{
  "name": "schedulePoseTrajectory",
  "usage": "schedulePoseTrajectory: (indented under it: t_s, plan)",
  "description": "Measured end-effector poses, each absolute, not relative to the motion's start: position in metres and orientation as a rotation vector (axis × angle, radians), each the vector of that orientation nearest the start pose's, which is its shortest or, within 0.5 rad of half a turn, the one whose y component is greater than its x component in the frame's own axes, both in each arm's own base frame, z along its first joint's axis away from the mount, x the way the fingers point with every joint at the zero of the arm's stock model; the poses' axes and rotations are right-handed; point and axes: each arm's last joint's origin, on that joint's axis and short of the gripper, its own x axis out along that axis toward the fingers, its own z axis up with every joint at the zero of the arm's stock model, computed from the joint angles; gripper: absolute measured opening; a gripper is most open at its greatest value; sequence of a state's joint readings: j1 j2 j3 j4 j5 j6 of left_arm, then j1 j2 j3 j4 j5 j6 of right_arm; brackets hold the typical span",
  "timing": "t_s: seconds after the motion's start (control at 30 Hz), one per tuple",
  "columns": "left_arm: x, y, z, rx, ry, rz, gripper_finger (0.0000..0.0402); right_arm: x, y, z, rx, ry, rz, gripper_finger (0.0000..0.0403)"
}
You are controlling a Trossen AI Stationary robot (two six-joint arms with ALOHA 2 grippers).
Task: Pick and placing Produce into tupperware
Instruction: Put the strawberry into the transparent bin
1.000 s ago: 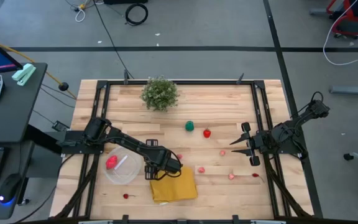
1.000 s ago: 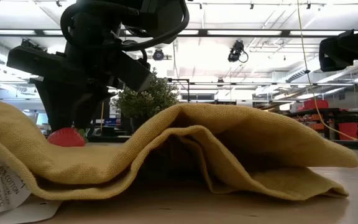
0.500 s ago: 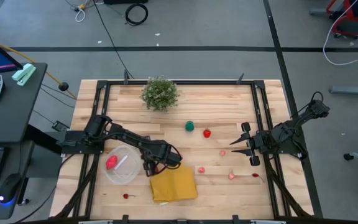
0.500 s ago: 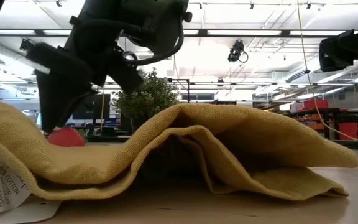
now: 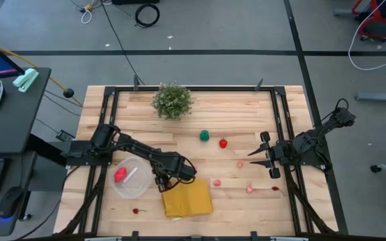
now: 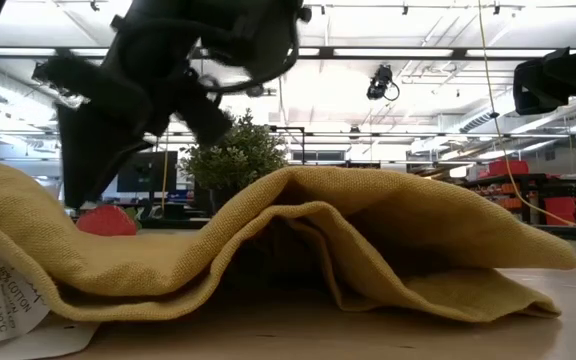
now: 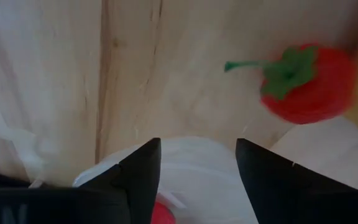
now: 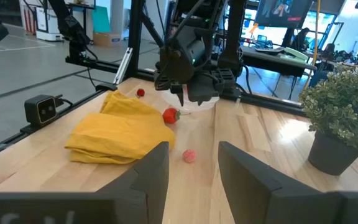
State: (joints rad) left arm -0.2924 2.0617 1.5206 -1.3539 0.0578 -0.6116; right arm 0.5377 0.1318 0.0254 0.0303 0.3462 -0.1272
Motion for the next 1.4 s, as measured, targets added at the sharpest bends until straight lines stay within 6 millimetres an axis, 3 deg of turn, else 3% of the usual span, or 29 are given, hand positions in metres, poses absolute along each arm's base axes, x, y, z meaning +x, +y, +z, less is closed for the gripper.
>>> schedulePoseTrajectory:
  t_s: [0.33, 0.57, 0.67, 0.9, 1.17, 1.4]
  plan:
    - [0.368, -0.098, 0.204, -0.221, 1.674, 0.327, 0.0215, 0.093, 0.044, 0.165, -0.191, 0.054, 0.196, 0.0146]
    - [0.375, -0.09, 0.208, -0.611, 1.539, 0.712, 0.0213, 0.093, 0.044, 0.165, -0.192, 0.054, 0.196, 0.0146]
    - [0.375, -0.091, 0.208, -0.7, 1.504, 0.809, 0.0216, 0.093, 0.044, 0.165, -0.192, 0.054, 0.196, 0.0146]
    - [0.369, -0.112, 0.208, -0.793, 1.454, 0.915, 0.0217, 0.093, 0.044, 0.165, -0.192, 0.053, 0.196, 0.0146]
    - [0.36, -0.135, 0.209, -0.785, 1.293, 1.063, 0.0217, 0.093, 0.044, 0.165, -0.192, 0.053, 0.196, 0.0146]
    - [0.36, -0.146, 0.189, -0.749, 1.242, 1.169, 0.0212, 0.094, 0.044, 0.165, -0.188, 0.054, 0.196, 0.0146]
